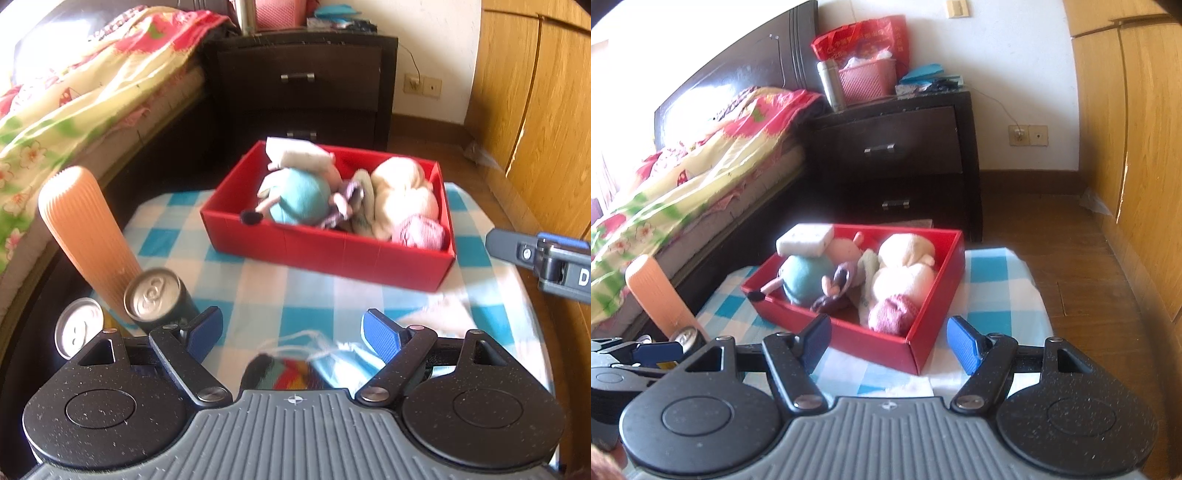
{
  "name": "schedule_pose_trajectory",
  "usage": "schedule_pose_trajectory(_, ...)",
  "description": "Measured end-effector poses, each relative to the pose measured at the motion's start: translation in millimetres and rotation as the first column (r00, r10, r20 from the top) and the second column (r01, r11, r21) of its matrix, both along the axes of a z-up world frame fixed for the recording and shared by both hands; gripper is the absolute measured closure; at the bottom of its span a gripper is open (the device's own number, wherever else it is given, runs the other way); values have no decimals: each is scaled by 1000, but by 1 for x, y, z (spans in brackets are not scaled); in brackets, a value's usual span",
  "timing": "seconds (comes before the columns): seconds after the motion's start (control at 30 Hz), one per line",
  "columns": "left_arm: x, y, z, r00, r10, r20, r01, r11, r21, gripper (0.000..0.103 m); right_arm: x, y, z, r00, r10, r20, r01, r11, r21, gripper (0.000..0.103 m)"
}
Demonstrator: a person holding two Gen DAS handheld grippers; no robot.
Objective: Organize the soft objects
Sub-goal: 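Move the left gripper to the striped knitted mitten while the right approaches the blue face masks, then grasp the striped knitted mitten with the left gripper while the right grasps a blue face mask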
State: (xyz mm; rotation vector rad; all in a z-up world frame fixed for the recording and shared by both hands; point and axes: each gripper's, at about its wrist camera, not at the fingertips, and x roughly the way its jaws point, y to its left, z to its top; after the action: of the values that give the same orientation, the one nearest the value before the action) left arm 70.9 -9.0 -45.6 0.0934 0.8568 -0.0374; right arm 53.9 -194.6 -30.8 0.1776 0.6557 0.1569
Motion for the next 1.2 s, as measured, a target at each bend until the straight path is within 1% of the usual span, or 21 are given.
schedule_pose_trajectory(0.13,-3,1,-9,999,-14,-32,14,1000,-4,21,-4,1,-2,1000,9,-8,-9,1000,1,56)
schedule_pose_trajectory(0.33,-8,-1,-21,998,-29,-58,30,999,22,21,-4,0,-7,1000,12,-21,-12,1000,-2,55)
schedule_pose_trajectory(0.47,-8,-1,-27,997,-31,-73,33,999,27,21,-1,-1,-9,999,18,-38,-17,1000,16,55)
schedule_pose_trajectory(0.93,-5,-1,-53,988,-48,-146,54,998,42,21,2,-3,-19,997,26,-70,-26,1000,-5,55)
schedule_pose_trajectory(1.0,-3,2,-60,984,-49,-172,53,998,23,24,2,-5,-20,997,27,-79,-27,1000,4,55)
schedule_pose_trajectory(1.07,1,9,-67,976,-44,-215,42,999,-17,35,3,-6,-22,996,26,-88,-26,1000,8,55)
schedule_pose_trajectory(1.1,3,13,-70,971,-39,-238,31,999,-40,39,4,-6,-22,996,24,-90,-24,1000,8,55)
schedule_pose_trajectory(1.13,4,17,-72,966,-32,-258,16,998,-61,47,4,-6,-23,995,24,-93,-23,1000,10,55)
schedule_pose_trajectory(1.17,5,20,-76,960,-26,-278,3,997,-81,50,5,-6,-23,995,26,-97,-25,1000,11,55)
schedule_pose_trajectory(1.2,6,23,-78,957,-20,-288,-6,996,-90,50,6,-6,-24,994,29,-101,-28,1000,11,55)
